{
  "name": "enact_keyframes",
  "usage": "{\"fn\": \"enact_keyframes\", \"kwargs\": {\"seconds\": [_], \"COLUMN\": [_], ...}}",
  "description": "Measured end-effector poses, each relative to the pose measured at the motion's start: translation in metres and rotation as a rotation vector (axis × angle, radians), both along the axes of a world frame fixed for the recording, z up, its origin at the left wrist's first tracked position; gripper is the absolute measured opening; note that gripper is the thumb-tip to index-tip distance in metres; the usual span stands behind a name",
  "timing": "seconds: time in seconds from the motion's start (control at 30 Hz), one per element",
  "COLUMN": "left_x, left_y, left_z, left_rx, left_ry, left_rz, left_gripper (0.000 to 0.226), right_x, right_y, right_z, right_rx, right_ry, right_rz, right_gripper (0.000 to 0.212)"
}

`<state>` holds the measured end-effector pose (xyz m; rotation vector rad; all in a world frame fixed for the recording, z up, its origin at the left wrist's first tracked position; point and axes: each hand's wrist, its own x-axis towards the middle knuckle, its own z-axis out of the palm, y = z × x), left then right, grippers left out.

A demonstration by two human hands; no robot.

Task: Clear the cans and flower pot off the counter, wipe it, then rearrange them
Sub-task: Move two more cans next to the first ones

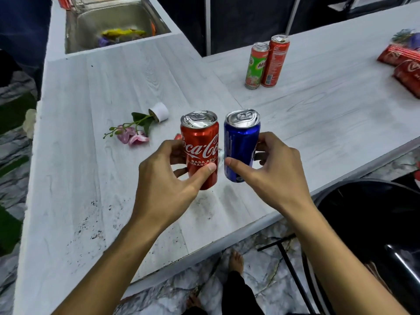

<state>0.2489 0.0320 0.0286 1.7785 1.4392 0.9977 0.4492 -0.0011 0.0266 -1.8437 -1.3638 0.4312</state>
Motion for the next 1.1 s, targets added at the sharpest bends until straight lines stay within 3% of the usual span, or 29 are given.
{"fn": "enact_keyframes", "kwargs": {"seconds": [0.43,0.77,1.1], "left_x": [0.140,0.225,0.271], "left_y": [0.095,0.172,0.215], "left_z": [-0.021,-0.045,-0.057], "left_rx": [0.016,0.000,0.018], "left_ry": [0.026,0.025,0.038], "left_rz": [-0.032,0.018,0.051], "left_gripper": [0.058,0.065,0.070], "right_x": [0.132,0.212,0.241], "right_y": [0.087,0.162,0.216], "right_z": [-0.016,-0.035,-0.047], "right_rx": [0.051,0.064,0.091], "right_ry": [0.045,0.051,0.061], "right_rz": [-0.078,-0.154,-0.134], "right_gripper": [0.067,0.069,0.069]}}
